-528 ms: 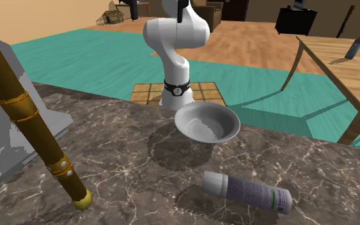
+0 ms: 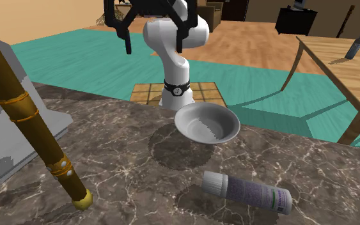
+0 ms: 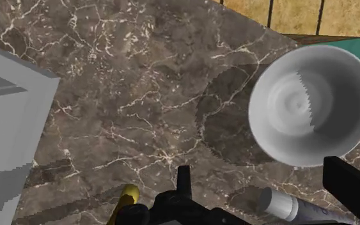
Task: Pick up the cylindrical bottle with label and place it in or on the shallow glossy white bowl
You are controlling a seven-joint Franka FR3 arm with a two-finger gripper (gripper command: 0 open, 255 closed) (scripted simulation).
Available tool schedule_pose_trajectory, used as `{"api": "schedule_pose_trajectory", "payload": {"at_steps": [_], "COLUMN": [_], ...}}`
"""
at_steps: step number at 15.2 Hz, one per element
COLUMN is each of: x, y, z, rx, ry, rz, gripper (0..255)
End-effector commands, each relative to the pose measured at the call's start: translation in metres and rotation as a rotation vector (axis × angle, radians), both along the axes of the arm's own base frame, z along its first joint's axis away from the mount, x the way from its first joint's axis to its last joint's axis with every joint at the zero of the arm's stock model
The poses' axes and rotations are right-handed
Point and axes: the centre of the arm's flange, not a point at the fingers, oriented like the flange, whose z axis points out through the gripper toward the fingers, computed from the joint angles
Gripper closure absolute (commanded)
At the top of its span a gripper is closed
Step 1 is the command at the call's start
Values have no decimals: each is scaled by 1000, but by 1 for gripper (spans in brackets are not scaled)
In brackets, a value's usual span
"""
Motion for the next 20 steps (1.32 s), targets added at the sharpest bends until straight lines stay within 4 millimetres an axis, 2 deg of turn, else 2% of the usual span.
{"api": "schedule_pose_trajectory", "payload": {"at_steps": [1,5,10,15,20], "x": [21,61,106,141,165], "y": [5,18,46,84,131], "z": [-16,-47,-85,-123,-161], "rx": [2,7,13,19,25], "ry": [0,3,7,11,15], "rz": [114,328,596,864,1131], "gripper": [0,0,0,0,0]}}
